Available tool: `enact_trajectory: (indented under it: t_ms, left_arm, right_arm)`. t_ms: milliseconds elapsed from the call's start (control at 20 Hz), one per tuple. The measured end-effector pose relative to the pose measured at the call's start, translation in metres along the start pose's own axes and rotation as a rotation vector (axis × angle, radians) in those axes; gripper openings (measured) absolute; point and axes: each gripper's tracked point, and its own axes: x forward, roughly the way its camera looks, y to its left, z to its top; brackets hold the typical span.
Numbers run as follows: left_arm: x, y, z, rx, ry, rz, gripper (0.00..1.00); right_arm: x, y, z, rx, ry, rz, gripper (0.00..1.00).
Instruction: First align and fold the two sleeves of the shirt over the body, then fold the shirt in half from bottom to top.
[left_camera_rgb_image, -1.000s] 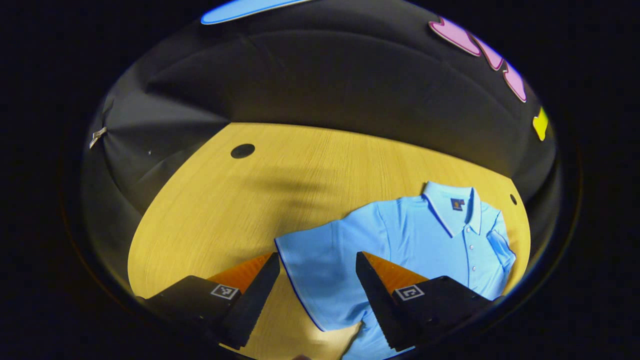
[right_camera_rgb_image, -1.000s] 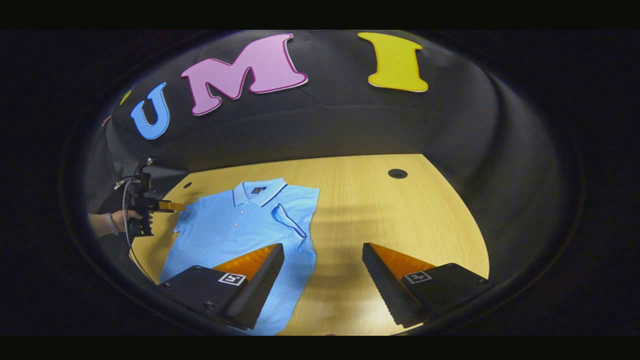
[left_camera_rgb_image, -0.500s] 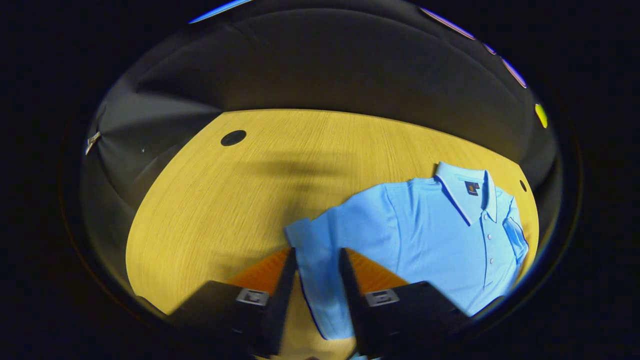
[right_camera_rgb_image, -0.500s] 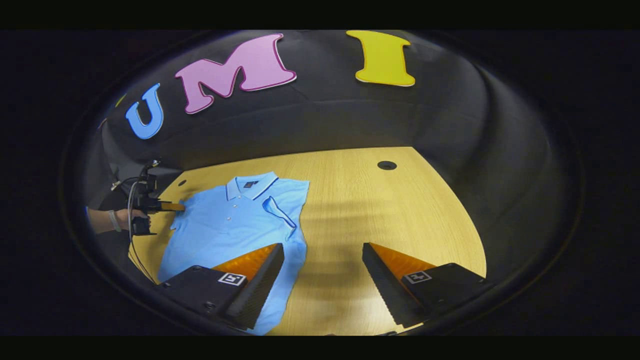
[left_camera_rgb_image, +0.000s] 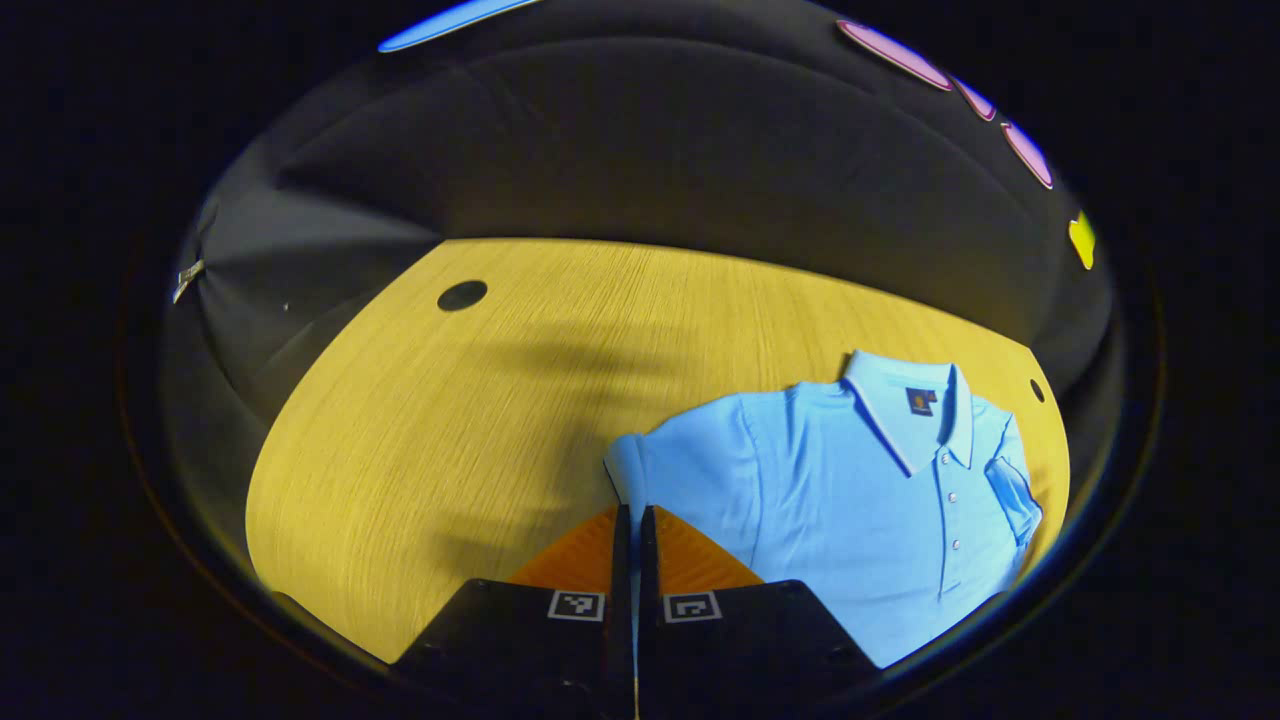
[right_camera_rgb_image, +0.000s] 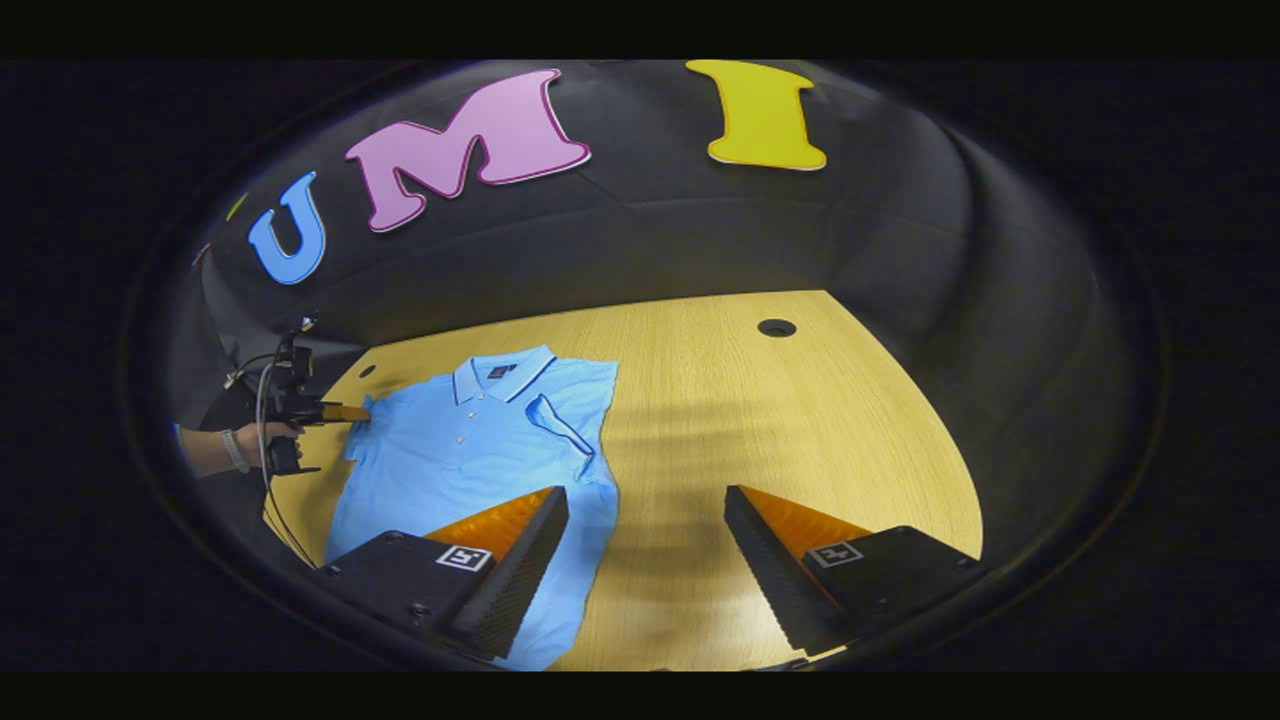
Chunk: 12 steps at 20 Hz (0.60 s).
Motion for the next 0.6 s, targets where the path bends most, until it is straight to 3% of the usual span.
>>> enact_trajectory:
  t_ms: [350,400,550,600]
  left_arm:
    - [-0.027,-0.093,0.023,0.116,-0.043,-0.230,0.07]
    - [-0.025,-0.104,0.017,0.128,-0.025,-0.248,0.02]
    - [-0.011,-0.119,-0.008,0.141,0.067,-0.256,0.10]
    - [-0.007,-0.119,-0.019,0.145,0.105,-0.249,0.04]
  right_arm:
    - [0.000,0.008,0.005,0.018,-0.018,0.017,0.98]
    - [-0.001,0.007,0.003,0.009,-0.014,0.016,0.98]
    - [-0.005,0.006,-0.002,-0.005,-0.010,0.016,0.98]
    - [-0.006,0.006,-0.004,-0.003,-0.007,0.015,0.98]
